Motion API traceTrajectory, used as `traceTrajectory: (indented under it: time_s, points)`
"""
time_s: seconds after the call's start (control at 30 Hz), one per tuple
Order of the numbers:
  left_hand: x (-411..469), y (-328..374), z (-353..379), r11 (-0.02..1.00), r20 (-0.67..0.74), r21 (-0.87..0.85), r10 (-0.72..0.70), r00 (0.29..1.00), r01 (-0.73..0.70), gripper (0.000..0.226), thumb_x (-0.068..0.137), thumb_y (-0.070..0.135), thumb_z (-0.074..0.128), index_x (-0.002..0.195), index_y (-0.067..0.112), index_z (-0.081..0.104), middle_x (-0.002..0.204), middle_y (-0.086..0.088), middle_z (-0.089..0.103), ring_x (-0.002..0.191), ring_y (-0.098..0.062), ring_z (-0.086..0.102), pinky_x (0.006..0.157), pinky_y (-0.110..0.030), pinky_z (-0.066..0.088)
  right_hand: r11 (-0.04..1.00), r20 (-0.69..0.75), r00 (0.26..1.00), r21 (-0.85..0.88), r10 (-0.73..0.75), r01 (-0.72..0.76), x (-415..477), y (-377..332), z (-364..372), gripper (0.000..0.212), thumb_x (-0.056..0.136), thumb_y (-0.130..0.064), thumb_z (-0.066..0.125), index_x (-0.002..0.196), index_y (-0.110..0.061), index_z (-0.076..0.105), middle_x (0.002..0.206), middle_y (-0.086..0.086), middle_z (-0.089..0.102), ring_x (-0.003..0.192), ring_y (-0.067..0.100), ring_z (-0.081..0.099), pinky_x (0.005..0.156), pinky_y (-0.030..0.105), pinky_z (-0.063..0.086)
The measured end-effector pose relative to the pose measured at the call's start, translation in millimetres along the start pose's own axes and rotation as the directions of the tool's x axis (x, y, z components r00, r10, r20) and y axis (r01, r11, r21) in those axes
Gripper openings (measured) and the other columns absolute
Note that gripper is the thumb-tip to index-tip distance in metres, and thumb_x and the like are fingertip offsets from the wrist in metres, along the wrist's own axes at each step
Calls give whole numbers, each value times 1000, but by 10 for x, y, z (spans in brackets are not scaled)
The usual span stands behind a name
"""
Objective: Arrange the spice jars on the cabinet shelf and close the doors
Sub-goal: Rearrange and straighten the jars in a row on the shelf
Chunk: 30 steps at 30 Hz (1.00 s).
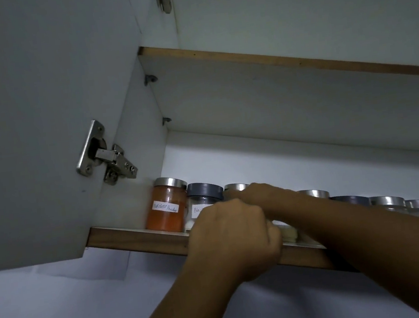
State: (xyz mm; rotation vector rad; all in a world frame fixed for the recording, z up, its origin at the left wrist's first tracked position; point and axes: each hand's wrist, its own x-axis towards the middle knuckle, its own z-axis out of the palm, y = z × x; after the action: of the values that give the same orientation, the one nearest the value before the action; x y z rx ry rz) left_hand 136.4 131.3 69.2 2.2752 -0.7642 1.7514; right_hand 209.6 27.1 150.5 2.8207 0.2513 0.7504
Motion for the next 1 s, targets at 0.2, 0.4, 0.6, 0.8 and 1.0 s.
traceTrajectory:
  time_s: [0.2, 0.4, 0.6, 0.8, 1.0]
  points:
    - [-95, -138, -75, 999, -29, 46, -22, 999, 23, 40, 88, 43, 36, 59, 17, 42, 58, 1, 42, 57, -16, 41, 48, -25, 25, 999, 98, 994, 15, -41, 39, 125, -178, 96, 28, 96, -17, 42, 69, -15, 47, 72, 1, 49, 75, 19, 52, 69, 23, 38]
    - [-302, -844, -337, 966, 25, 161, -208, 978, 201, 41, 78, 47, 25, 59, 15, 41, 60, 0, 49, 58, -18, 42, 53, -28, 26, 920, 175, 977, -350, -118, 174, 205, -212, 191, 80, 85, -23, 49, 149, -26, 1, 121, 16, 57, 89, 28, 52, 77, 37, 47]
    - [-349, -966, -388, 965, 54, 177, -207, 977, 195, 34, 73, 45, 21, 52, 22, 34, 56, 3, 40, 57, -15, 45, 51, -26, 29, 922, 158, 977, -336, -145, 191, 275, -203, 220, 85, 87, -16, 50, 150, -22, -7, 118, 17, 57, 75, 20, 46, 70, 36, 41]
    - [-343, -991, -353, 968, 38, 161, -200, 979, 192, 34, 72, 44, 22, 51, 21, 35, 54, 2, 40, 54, -15, 43, 51, -26, 31, 906, 95, 977, -366, -190, 212, 249, -207, 207, 72, 86, -25, 53, 147, -24, 16, 121, 10, 57, 92, 25, 55, 76, 35, 45]
    - [-329, -984, -366, 970, 57, 164, -194, 979, 182, 32, 71, 42, 22, 50, 21, 34, 52, 4, 38, 50, -10, 37, 47, -24, 24, 988, -56, 987, -32, -153, 151, -361, -180, -74, 49, 83, -44, 56, 129, -30, 48, 123, 0, 58, 108, 22, 54, 84, 33, 47]
